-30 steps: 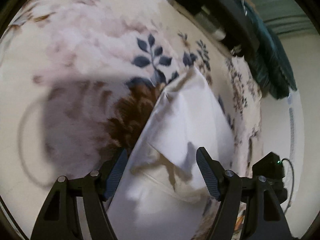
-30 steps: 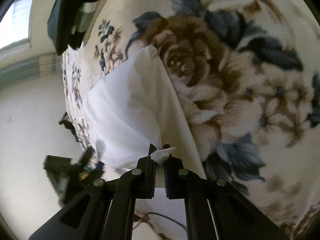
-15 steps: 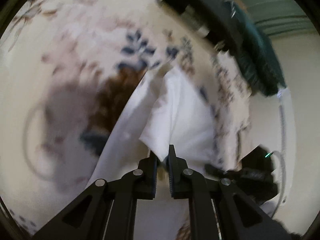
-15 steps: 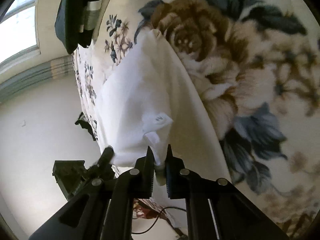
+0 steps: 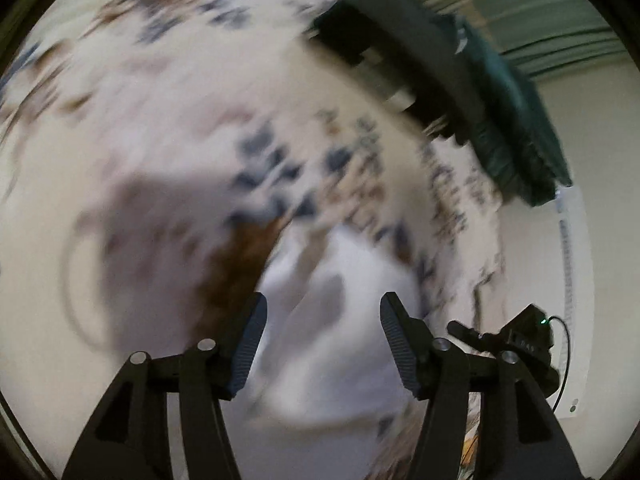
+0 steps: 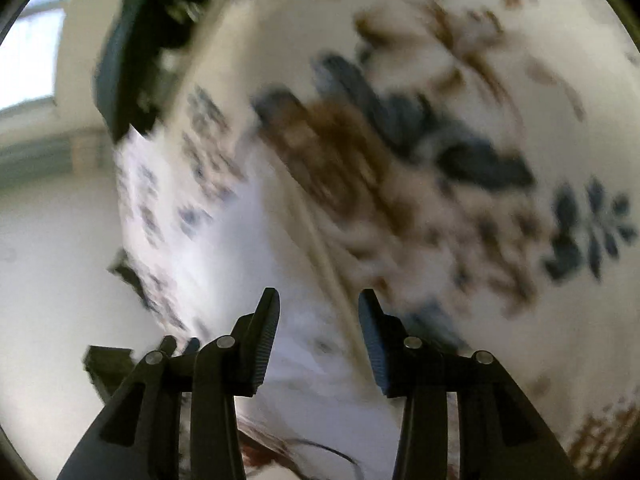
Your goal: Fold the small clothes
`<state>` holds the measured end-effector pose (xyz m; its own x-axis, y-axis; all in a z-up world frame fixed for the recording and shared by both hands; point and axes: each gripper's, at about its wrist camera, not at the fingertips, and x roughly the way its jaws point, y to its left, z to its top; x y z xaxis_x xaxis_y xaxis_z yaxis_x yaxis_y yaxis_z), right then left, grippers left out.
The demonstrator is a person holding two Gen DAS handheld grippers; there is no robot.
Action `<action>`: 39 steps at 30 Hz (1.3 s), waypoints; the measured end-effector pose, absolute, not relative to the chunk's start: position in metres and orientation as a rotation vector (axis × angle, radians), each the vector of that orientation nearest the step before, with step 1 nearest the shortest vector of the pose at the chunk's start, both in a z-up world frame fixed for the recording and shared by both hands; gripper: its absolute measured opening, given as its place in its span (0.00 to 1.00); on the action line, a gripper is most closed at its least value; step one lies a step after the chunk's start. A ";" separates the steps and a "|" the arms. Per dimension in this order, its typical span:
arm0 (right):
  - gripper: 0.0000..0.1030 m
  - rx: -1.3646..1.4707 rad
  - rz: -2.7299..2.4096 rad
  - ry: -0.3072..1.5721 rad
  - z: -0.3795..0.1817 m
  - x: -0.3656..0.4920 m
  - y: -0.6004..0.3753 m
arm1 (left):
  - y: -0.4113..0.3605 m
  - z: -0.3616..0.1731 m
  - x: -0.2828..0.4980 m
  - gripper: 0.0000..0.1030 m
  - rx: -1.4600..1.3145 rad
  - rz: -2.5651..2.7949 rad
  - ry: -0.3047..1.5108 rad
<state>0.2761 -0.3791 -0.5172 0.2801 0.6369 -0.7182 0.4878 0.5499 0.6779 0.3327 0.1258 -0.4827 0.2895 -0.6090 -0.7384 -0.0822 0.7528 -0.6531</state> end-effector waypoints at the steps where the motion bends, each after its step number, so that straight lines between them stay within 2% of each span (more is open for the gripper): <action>1: 0.42 1.119 0.176 1.336 -0.517 0.285 -0.376 | 0.120 -0.486 0.341 0.55 -0.671 -0.413 1.240; 5: 0.42 1.284 0.292 1.304 -0.532 0.315 -0.354 | 0.096 -0.542 0.384 0.55 -0.626 -0.376 1.363; 8: 0.42 1.233 0.207 1.363 -0.555 0.335 -0.342 | 0.101 -0.574 0.395 0.55 -0.626 -0.362 1.417; 11: 0.42 1.140 0.160 1.402 -0.558 0.347 -0.339 | 0.114 -0.565 0.394 0.55 -0.669 -0.370 1.398; 17: 0.44 0.857 0.106 1.405 -0.520 0.335 -0.345 | 0.136 -0.536 0.354 0.55 -0.647 -0.357 1.384; 18: 0.47 0.849 0.108 1.430 -0.519 0.324 -0.346 | 0.135 -0.536 0.340 0.55 -0.639 -0.366 1.408; 22: 0.48 0.893 0.106 1.553 -0.542 0.282 -0.346 | 0.123 -0.542 0.310 0.52 -0.611 -0.398 1.438; 23: 0.48 0.894 0.102 1.578 -0.545 0.267 -0.348 | 0.120 -0.541 0.305 0.46 -0.603 -0.406 1.420; 24: 0.48 0.895 0.092 1.603 -0.549 0.260 -0.341 | 0.118 -0.540 0.300 0.13 -0.588 -0.410 1.410; 25: 0.45 0.903 0.082 1.620 -0.553 0.253 -0.334 | 0.118 -0.539 0.299 0.06 -0.579 -0.403 1.415; 26: 0.37 0.917 0.070 1.614 -0.555 0.249 -0.328 | 0.119 -0.538 0.299 0.06 -0.588 -0.394 1.411; 27: 0.19 0.923 0.064 1.608 -0.554 0.246 -0.323 | 0.123 -0.537 0.299 0.06 -0.616 -0.389 1.400; 28: 0.16 0.919 0.060 1.607 -0.554 0.244 -0.320 | 0.124 -0.536 0.301 0.06 -0.628 -0.380 1.393; 33: 0.13 0.872 -0.005 1.591 -0.558 0.236 -0.311 | 0.134 -0.552 0.303 0.06 -0.605 -0.370 1.430; 36: 0.14 0.801 -0.028 1.626 -0.559 0.231 -0.310 | 0.138 -0.550 0.304 0.11 -0.607 -0.383 1.471; 38: 0.20 0.753 -0.039 1.627 -0.552 0.231 -0.311 | 0.142 -0.539 0.303 0.32 -0.572 -0.357 1.490; 39: 0.25 0.720 -0.050 1.625 -0.545 0.231 -0.312 | 0.144 -0.527 0.302 0.47 -0.534 -0.335 1.473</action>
